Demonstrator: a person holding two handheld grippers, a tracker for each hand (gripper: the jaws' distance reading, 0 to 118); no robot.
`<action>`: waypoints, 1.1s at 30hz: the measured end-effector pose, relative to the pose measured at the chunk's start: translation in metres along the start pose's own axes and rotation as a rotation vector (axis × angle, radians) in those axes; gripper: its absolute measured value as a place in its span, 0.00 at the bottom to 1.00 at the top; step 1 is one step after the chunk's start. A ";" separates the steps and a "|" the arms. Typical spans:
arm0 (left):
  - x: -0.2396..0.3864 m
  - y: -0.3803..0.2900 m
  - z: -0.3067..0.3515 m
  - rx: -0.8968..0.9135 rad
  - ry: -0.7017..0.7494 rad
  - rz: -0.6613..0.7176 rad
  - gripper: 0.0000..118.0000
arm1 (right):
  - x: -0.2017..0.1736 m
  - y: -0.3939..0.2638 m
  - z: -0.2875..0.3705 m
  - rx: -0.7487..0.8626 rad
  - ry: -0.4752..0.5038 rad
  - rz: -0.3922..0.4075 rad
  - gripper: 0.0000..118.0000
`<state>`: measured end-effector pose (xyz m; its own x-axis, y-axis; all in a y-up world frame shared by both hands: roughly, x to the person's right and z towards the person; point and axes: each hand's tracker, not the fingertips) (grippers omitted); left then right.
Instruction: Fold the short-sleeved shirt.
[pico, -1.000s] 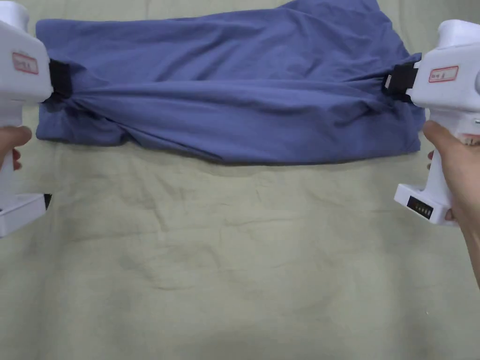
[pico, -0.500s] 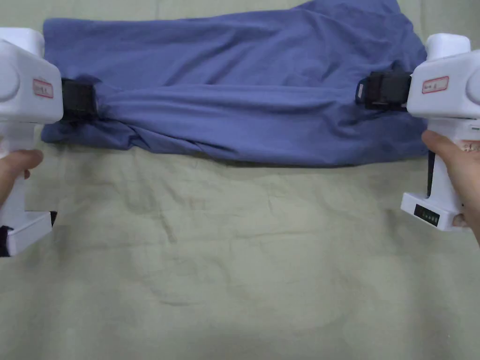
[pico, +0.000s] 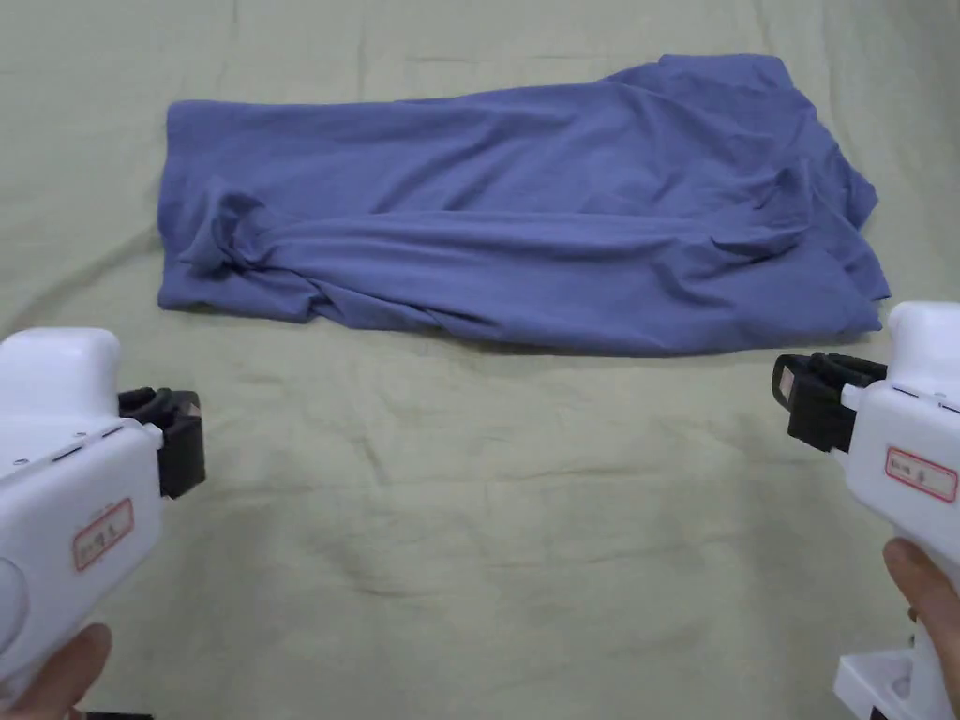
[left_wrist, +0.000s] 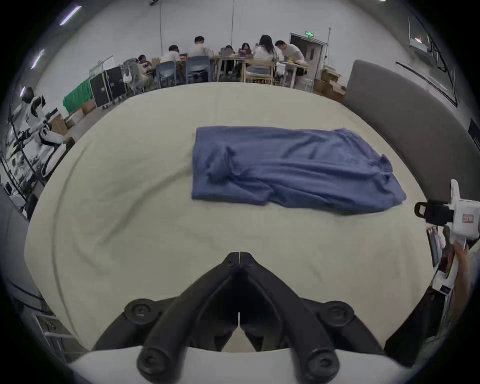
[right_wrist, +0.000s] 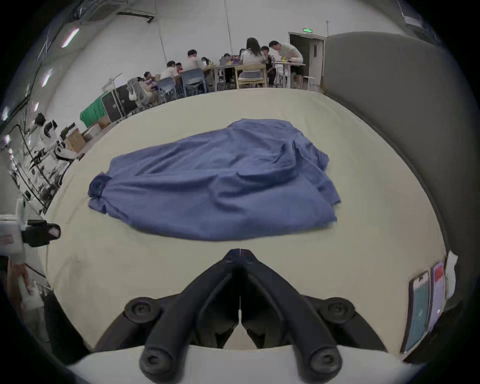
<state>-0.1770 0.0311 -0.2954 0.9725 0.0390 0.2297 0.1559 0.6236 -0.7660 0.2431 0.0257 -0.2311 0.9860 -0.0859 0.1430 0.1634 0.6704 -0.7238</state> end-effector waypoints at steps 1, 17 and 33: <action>0.002 0.000 0.000 -0.011 -0.011 0.005 0.00 | -0.002 -0.003 0.004 0.005 -0.003 -0.003 0.02; -0.053 0.102 -0.164 -0.135 0.012 -0.001 0.78 | 0.002 0.006 -0.003 -0.017 0.025 -0.027 0.02; -0.073 0.114 -0.119 -0.036 -0.170 0.095 0.05 | 0.040 0.041 -0.048 -0.074 0.047 -0.092 1.00</action>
<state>-0.2096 0.0058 -0.4709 0.9403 0.2298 0.2512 0.0739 0.5824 -0.8095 0.2912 0.0143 -0.2879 0.9670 -0.1802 0.1801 0.2532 0.6019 -0.7573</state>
